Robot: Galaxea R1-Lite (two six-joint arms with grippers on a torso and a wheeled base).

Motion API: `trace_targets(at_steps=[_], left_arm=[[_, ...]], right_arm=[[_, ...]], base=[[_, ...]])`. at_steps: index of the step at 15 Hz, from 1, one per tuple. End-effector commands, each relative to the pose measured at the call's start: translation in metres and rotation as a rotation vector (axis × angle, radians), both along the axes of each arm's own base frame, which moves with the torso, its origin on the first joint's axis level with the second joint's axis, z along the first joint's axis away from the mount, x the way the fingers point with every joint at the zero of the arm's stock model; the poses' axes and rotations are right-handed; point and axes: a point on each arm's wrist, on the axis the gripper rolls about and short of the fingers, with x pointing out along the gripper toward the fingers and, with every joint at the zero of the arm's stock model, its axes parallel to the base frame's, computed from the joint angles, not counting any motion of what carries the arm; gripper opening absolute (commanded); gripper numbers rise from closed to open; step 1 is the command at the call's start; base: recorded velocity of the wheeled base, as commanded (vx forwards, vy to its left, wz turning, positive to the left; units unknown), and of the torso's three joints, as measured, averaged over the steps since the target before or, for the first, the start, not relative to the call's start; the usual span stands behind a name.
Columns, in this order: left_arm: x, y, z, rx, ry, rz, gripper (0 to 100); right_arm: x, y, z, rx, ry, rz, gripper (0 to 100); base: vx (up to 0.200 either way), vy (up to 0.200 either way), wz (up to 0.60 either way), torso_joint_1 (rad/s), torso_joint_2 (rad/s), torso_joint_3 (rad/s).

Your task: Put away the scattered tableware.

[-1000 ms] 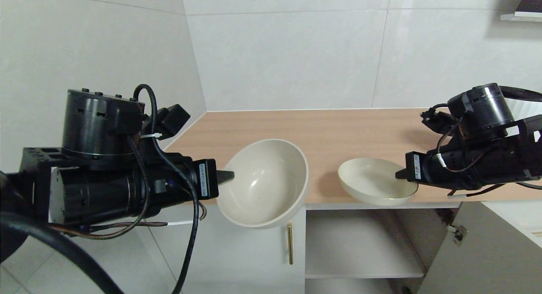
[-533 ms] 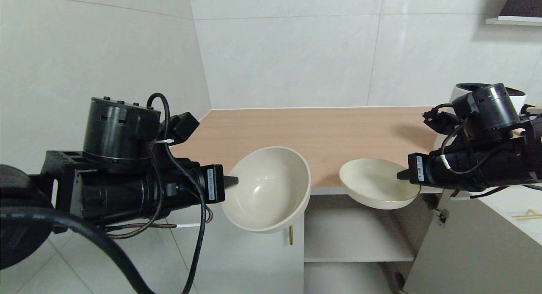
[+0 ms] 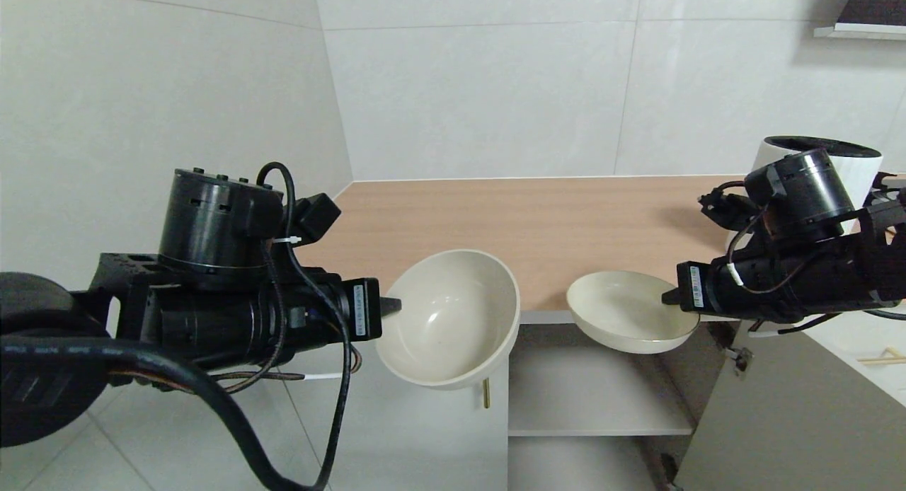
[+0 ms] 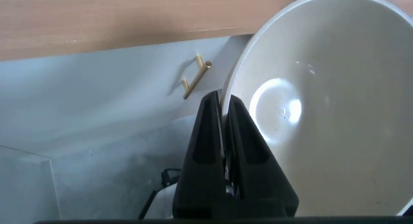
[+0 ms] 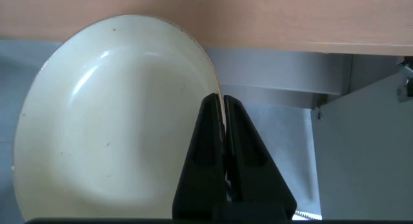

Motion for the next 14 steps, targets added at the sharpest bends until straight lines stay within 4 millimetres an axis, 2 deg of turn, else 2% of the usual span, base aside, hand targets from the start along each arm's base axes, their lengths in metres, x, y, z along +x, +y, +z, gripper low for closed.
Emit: trace_targets(at_steps=[1,6,9,14], left_arm=[[0.003,-0.002,-0.006,0.01,0.018,0.0,0],[0.004,-0.002,-0.007,0.012,0.022,0.0,0],[0.004,-0.002,-0.007,0.013,0.024,0.0,0],[0.004,-0.002,-0.007,0.013,0.024,0.0,0]], right_arm=[[0.002,0.001,-0.003,-0.005,0.009,0.0,0],[0.001,0.001,-0.007,-0.014,0.024,0.009,0],[-0.005,0.005,-0.015,-0.064,0.036,0.074,0],[0.0,0.011,-0.028,-0.085,0.077,0.09,0]], base=[[0.0,0.0,0.0,-0.1,0.25,0.144],[0.0,0.0,0.0,-0.168,0.43,0.259],[0.0,0.0,0.0,-0.167,0.46,0.294],[0.0,0.0,0.0,-0.135,0.44,0.311]])
